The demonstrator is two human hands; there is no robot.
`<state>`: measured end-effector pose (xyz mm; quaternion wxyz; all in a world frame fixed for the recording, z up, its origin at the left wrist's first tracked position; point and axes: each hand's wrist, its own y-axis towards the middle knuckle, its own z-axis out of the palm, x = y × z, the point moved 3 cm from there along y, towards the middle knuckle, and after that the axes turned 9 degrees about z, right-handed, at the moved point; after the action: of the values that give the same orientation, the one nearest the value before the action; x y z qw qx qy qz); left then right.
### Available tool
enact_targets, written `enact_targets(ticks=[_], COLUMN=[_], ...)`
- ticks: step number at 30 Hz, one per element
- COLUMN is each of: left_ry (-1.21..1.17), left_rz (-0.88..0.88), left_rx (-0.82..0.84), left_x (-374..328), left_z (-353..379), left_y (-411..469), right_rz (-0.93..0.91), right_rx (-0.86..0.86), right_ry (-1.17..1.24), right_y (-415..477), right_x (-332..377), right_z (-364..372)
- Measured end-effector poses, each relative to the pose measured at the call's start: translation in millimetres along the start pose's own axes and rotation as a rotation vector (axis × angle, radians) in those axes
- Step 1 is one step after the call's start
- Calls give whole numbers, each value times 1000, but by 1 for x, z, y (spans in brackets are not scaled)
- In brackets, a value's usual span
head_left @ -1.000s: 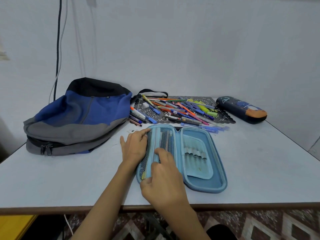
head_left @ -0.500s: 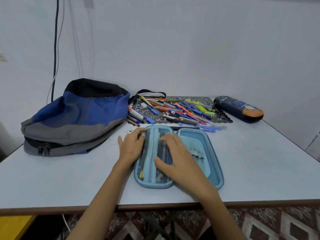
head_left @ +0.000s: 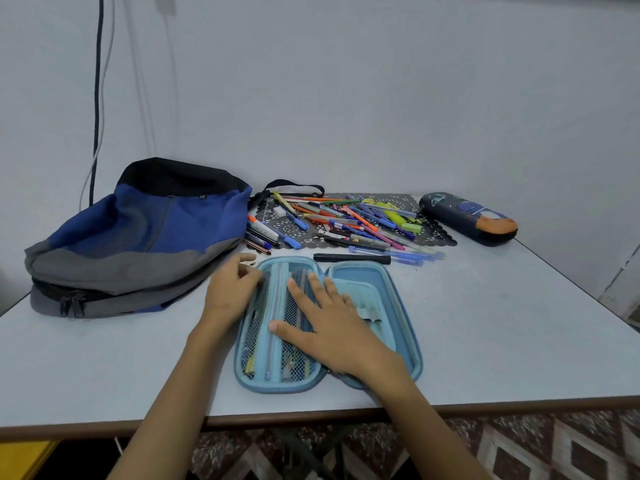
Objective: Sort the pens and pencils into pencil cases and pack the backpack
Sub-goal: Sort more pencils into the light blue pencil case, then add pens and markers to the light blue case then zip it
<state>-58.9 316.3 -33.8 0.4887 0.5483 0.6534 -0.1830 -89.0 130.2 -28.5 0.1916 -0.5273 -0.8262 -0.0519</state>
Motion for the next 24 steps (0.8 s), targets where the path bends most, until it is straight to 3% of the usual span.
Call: enact_targets(ticks=[11,14,18,21,24], left_ry=[40,217,399,517,639], left_rz=[76,146,227,269,272], left_rx=[-40,26,206,303,386], left_x=[12,21,34,33,31], left_z=[-15,-17,-11,-9,-6], left_y=[4,7,10,8,6], right_rz=[-51,-48,154,323,333], right_rx=[49,-156,-459,-517,-471], right_ry=[153,274,318,187,116], right_y=[7,22,57,76,79], right_x=[7,-10,-72,-125,-153], right_z=[-19,-59,-102,-106,-99])
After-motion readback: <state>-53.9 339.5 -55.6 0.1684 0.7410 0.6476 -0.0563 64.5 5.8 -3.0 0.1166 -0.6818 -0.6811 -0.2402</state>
